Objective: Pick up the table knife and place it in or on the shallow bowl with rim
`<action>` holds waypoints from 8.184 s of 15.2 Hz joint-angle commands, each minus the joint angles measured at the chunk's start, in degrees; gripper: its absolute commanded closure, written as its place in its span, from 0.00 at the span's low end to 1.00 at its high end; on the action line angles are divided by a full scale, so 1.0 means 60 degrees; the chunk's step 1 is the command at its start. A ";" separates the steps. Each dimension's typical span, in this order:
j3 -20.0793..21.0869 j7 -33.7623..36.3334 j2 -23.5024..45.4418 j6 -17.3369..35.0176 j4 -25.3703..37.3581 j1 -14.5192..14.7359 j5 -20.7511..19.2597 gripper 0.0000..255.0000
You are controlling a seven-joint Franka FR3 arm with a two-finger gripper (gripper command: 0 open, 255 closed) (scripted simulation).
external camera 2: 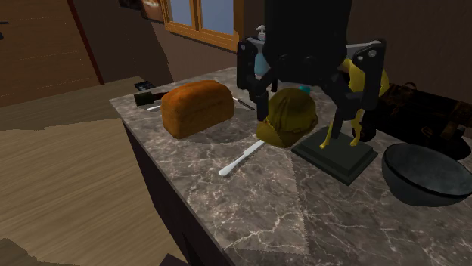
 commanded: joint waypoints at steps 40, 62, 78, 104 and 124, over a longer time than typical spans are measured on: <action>0.1404 0.2346 0.9224 0.6864 0.1766 0.0779 0.0776 0.00; 0.1418 0.2299 0.8757 0.6032 0.2136 0.0760 0.0863 1.00; 0.1417 0.2246 0.8028 0.4083 0.3364 0.0736 0.0980 1.00; -0.0371 -0.1328 0.7954 0.2589 0.4710 -0.1063 0.1027 1.00; -0.1853 -0.4984 1.0836 0.1671 0.8383 -0.3262 0.1562 1.00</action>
